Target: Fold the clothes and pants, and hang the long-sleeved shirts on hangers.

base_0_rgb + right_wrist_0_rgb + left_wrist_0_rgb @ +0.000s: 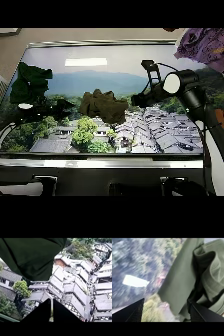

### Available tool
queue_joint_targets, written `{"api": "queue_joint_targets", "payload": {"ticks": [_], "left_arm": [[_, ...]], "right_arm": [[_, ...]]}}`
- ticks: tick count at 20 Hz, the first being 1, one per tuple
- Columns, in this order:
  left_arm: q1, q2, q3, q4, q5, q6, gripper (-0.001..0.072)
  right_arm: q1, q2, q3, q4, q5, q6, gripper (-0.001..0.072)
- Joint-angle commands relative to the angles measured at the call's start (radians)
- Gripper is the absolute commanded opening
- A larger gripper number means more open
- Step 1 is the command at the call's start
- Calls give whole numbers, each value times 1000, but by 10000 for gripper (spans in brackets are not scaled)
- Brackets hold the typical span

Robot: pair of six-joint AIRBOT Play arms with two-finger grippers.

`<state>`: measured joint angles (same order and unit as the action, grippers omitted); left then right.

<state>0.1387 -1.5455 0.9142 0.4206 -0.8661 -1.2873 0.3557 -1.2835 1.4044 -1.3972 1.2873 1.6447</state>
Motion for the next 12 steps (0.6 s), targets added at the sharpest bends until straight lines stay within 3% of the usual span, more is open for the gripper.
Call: {"api": "queue_joint_targets", "payload": {"ticks": [1,7,8,9,10,11,12], "left_arm": [[-39,-61,18,-133,27,110,609],[-91,-144,79,-134,36,101,587],[-97,-144,79,-133,31,105,461],[-97,-144,82,-134,14,120,160],[-96,-143,87,-134,-2,133,18],[-93,-143,93,-133,-19,136,18],[-92,-141,100,-133,-34,137,18]], "right_arm": [[1,1,1,7,1,0,81],[1,1,1,26,-3,1,82],[1,1,1,35,-11,16,82],[1,2,1,53,-34,64,96],[-4,9,3,69,-75,128,213],[-14,20,16,73,-121,185,410],[-40,31,40,71,-151,232,447]]}}
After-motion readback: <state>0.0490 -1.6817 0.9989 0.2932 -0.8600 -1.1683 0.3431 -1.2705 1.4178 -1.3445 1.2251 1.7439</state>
